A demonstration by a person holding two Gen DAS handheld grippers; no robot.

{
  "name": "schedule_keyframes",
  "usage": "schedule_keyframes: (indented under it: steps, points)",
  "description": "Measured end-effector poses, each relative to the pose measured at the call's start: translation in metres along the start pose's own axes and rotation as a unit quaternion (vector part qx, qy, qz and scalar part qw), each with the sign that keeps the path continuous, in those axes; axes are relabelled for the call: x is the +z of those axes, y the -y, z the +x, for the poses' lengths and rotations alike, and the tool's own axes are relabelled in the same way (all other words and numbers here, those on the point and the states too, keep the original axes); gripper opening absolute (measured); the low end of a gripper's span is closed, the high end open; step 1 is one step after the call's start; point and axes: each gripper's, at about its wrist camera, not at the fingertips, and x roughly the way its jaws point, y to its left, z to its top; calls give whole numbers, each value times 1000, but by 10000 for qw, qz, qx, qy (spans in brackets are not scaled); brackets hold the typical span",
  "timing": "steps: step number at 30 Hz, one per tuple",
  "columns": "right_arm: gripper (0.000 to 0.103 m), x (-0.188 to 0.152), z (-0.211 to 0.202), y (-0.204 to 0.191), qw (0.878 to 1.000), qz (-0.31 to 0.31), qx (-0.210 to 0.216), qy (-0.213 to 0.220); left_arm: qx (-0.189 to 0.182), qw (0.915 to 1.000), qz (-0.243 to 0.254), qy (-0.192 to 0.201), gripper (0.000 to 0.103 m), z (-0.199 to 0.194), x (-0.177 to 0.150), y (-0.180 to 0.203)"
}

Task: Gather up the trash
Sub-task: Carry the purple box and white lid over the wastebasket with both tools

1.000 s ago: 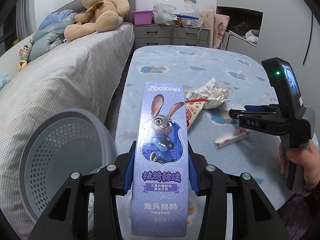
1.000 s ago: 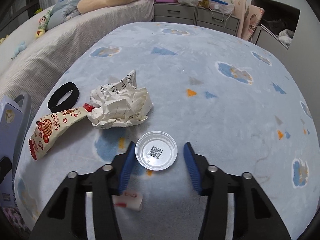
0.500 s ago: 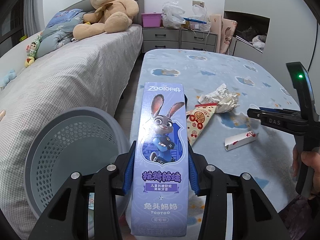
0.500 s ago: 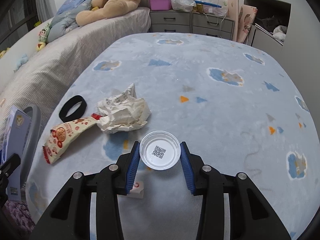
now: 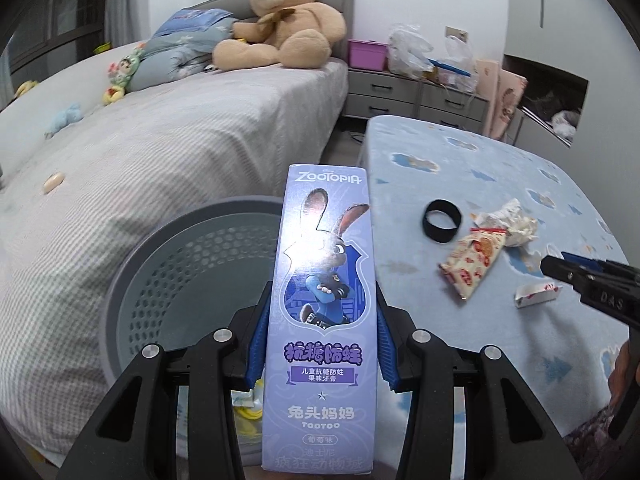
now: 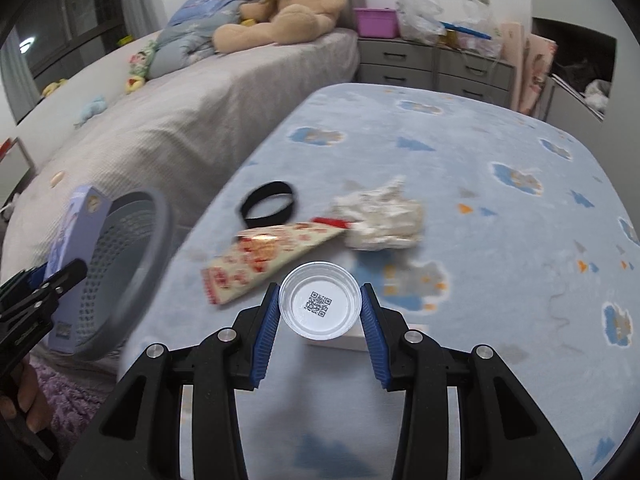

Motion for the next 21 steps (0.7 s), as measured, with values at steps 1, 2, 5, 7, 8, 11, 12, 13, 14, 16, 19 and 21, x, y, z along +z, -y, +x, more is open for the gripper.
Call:
schedule_keyframes:
  steps: [1,2,5,7,8,11,12,13,14,16,19,21]
  points:
    - [40,1,0,-10,9999,-53,102,12,58,10000,-78,-9,43,-1,-1,-7]
    - [40,1,0,-20,9997,-104,198,24,105,9998,-151,-19,43,-1,-3,-12]
    - [40,6,0,-48,9985,-245,484,60,198,9988,-434,-61,43,-4,-7,-33]
    - [40,9,3,-65,9972,-335,666,66,232,9980,-589,-80,43,-6,-9,-45]
    - [40,12,5,-73,9965,-377,750,59,258,9976,-643,-82,43,-7,-9,-48]
    - [40,18,11,-98,9939,-538,964,25,363,9962,-779,-111,43,-7,-10,-59]
    - [40,20,14,-106,9930,-596,1020,12,401,9959,-802,-136,43,-7,-11,-62]
    - [40,22,16,-113,9920,-653,1078,-8,430,9956,-815,-160,43,-6,-11,-64]
    - [40,22,19,-119,9910,-708,1137,-31,451,9953,-835,-182,43,-4,-11,-66]
    - [40,25,24,-132,9891,-810,1223,-77,474,9950,-855,-212,43,-2,-11,-70]
    - [40,26,32,-145,9866,-914,1342,-156,492,9942,-910,-295,43,4,-11,-77]
    - [40,27,37,-152,9849,-978,1413,-208,509,9935,-962,-340,43,7,-11,-81]
